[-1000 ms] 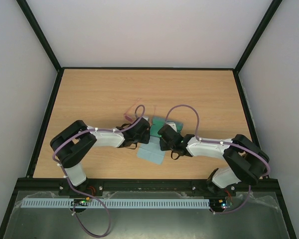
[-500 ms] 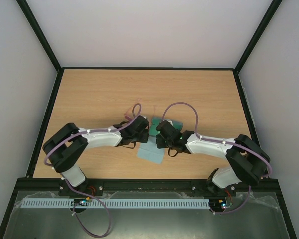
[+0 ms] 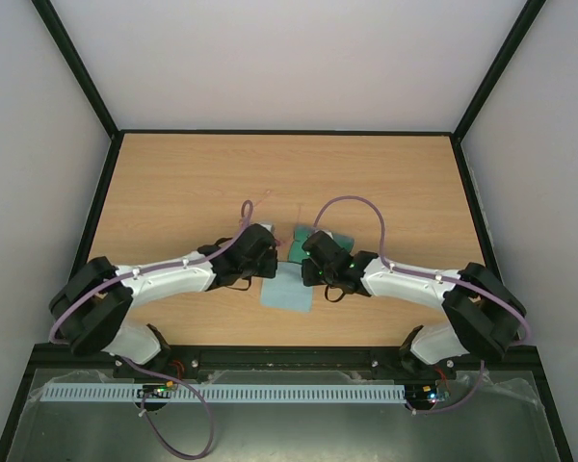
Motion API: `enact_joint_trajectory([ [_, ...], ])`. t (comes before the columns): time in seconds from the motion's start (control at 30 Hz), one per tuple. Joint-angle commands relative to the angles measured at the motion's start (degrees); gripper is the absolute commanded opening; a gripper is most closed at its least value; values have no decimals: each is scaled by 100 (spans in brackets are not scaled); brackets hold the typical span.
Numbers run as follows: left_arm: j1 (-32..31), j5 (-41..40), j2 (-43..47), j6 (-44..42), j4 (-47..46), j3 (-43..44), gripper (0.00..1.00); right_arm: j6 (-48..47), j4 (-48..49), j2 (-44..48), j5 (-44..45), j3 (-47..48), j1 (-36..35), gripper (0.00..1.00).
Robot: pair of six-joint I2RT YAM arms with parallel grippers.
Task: Organize the sunglasses
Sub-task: Fold the glasses cleaning cloth at the center of the board.
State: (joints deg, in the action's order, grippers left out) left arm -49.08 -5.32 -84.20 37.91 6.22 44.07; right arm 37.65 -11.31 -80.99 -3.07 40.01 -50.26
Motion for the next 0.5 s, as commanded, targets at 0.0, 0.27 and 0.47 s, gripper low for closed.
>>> enact_joint_trajectory([
  [0.0,25,-3,301,30,220,-197,2,67,-164,191,61,7,-34,7],
  [0.27,-21,67,732,109,-53,-654,2,84,-39,411,48,-51,-265,7],
  [0.47,-70,44,1186,183,-394,-1160,2,131,44,461,111,-119,-514,7],
])
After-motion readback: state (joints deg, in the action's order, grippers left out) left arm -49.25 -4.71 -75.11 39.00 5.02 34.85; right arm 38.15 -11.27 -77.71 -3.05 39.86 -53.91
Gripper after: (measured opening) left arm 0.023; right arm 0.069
